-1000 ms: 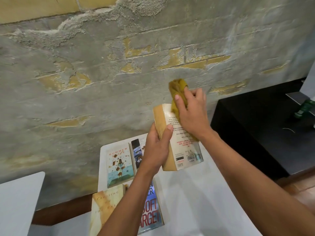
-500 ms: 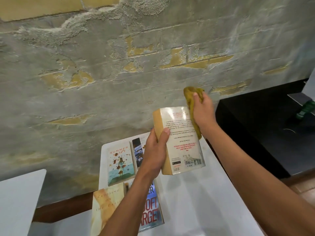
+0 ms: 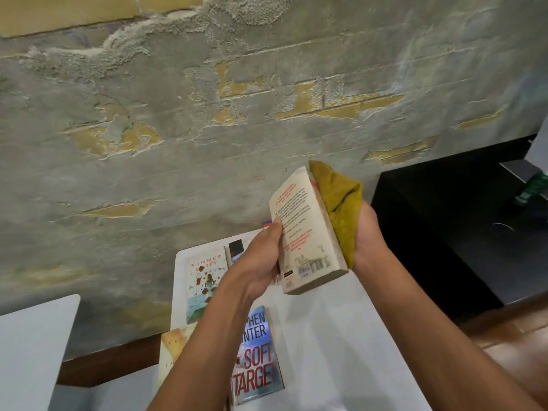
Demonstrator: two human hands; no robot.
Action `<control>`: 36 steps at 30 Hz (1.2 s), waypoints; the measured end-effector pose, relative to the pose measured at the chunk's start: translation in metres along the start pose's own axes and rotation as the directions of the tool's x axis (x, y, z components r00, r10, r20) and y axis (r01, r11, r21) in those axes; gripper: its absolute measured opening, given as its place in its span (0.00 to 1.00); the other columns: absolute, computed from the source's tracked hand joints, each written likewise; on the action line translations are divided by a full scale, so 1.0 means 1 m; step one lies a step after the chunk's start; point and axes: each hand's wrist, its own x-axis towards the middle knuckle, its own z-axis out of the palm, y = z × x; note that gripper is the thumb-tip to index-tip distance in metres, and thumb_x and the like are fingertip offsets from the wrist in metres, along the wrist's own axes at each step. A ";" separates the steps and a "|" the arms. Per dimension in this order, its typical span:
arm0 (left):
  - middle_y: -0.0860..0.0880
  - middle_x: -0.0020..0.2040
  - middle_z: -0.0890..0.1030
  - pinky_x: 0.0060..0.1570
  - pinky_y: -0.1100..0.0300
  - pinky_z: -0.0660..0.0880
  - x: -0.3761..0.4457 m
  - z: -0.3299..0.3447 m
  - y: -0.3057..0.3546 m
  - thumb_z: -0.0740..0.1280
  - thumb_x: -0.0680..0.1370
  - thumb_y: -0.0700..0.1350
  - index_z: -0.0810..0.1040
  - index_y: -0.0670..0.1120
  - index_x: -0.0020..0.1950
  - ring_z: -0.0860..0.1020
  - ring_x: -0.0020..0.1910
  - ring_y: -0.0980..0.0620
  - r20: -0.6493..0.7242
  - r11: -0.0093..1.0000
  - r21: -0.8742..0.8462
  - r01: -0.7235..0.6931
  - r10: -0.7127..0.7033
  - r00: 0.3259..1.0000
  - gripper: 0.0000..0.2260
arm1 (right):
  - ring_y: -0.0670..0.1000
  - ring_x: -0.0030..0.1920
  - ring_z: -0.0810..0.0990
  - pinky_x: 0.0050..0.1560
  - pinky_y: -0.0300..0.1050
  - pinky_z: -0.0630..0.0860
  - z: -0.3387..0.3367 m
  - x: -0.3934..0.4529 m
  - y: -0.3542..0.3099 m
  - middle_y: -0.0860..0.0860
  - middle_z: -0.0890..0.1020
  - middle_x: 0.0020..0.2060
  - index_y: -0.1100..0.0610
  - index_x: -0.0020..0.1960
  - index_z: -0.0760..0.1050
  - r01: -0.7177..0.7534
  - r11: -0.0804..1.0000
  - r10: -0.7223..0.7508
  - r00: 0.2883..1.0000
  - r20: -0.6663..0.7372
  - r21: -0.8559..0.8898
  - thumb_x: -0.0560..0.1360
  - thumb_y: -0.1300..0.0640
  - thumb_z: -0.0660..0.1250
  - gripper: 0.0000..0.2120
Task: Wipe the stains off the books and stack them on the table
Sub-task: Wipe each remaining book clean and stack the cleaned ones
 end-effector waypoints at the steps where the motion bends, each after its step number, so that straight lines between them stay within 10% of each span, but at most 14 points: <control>1: 0.47 0.52 0.86 0.57 0.49 0.79 0.000 0.002 0.004 0.54 0.85 0.58 0.78 0.48 0.65 0.84 0.51 0.48 0.035 0.995 -0.089 0.046 -0.043 0.998 0.21 | 0.64 0.51 0.82 0.59 0.69 0.76 0.006 0.001 0.003 0.61 0.81 0.49 0.60 0.59 0.80 0.044 0.999 -0.045 0.998 -0.049 -0.023 0.77 0.43 0.68 0.22; 4: 0.41 0.60 0.83 0.62 0.46 0.76 -0.005 0.014 0.014 0.53 0.80 0.69 0.81 0.46 0.64 0.83 0.57 0.43 0.156 0.930 -0.362 0.064 -0.007 0.988 0.32 | 0.57 0.57 0.82 0.64 0.64 0.75 0.028 -0.003 0.023 0.56 0.83 0.53 0.53 0.59 0.79 0.232 0.952 -0.246 0.968 -0.047 -0.197 0.78 0.42 0.64 0.18; 8: 0.41 0.60 0.81 0.68 0.45 0.71 -0.005 0.005 0.012 0.56 0.78 0.71 0.82 0.45 0.63 0.81 0.58 0.42 0.185 0.797 -0.604 -0.022 0.168 0.968 0.34 | 0.47 0.60 0.74 0.63 0.49 0.72 0.031 -0.028 0.050 0.46 0.74 0.55 0.47 0.69 0.70 0.481 0.506 -0.481 0.846 0.229 -0.716 0.78 0.35 0.53 0.26; 13: 0.42 0.58 0.83 0.58 0.48 0.80 -0.015 -0.001 0.004 0.56 0.78 0.69 0.85 0.46 0.59 0.82 0.57 0.43 0.214 0.797 -0.599 -0.077 0.252 0.944 0.32 | 0.47 0.58 0.67 0.60 0.53 0.72 0.011 -0.012 0.048 0.45 0.71 0.52 0.48 0.69 0.68 0.422 0.205 -0.474 0.832 0.287 -0.883 0.79 0.34 0.50 0.26; 18: 0.42 0.55 0.83 0.55 0.50 0.80 -0.017 0.002 0.005 0.58 0.81 0.62 0.84 0.47 0.60 0.83 0.52 0.45 0.175 0.792 -0.606 -0.071 0.220 0.960 0.24 | 0.48 0.55 0.63 0.61 0.54 0.70 0.025 0.014 0.036 0.48 0.69 0.50 0.51 0.64 0.69 0.343 0.177 -0.525 0.826 0.206 -0.923 0.83 0.43 0.55 0.16; 25: 0.43 0.50 0.84 0.53 0.52 0.81 -0.009 -0.018 0.011 0.55 0.82 0.62 0.86 0.43 0.52 0.83 0.49 0.46 0.104 0.714 -0.684 -0.151 0.300 0.948 0.27 | 0.49 0.55 0.65 0.54 0.47 0.70 0.032 -0.048 0.067 0.47 0.69 0.55 0.50 0.72 0.64 0.504 0.049 -0.452 0.781 0.431 -0.862 0.81 0.39 0.51 0.24; 29: 0.43 0.52 0.84 0.54 0.52 0.81 -0.010 -0.015 0.005 0.57 0.82 0.60 0.86 0.44 0.54 0.84 0.50 0.45 0.102 0.740 -0.663 -0.113 0.240 0.965 0.25 | 0.52 0.59 0.65 0.61 0.52 0.69 0.023 -0.011 0.051 0.51 0.71 0.54 0.52 0.69 0.66 0.280 0.142 -0.387 0.899 0.207 -0.950 0.82 0.42 0.56 0.20; 36: 0.43 0.49 0.82 0.59 0.52 0.77 -0.005 -0.015 0.006 0.63 0.79 0.58 0.83 0.42 0.54 0.82 0.49 0.46 0.087 0.768 -0.634 -0.092 0.189 0.978 0.21 | 0.53 0.62 0.65 0.64 0.51 0.67 0.040 -0.032 0.063 0.52 0.71 0.60 0.53 0.74 0.63 0.410 0.175 -0.398 0.861 0.316 -0.895 0.83 0.44 0.54 0.23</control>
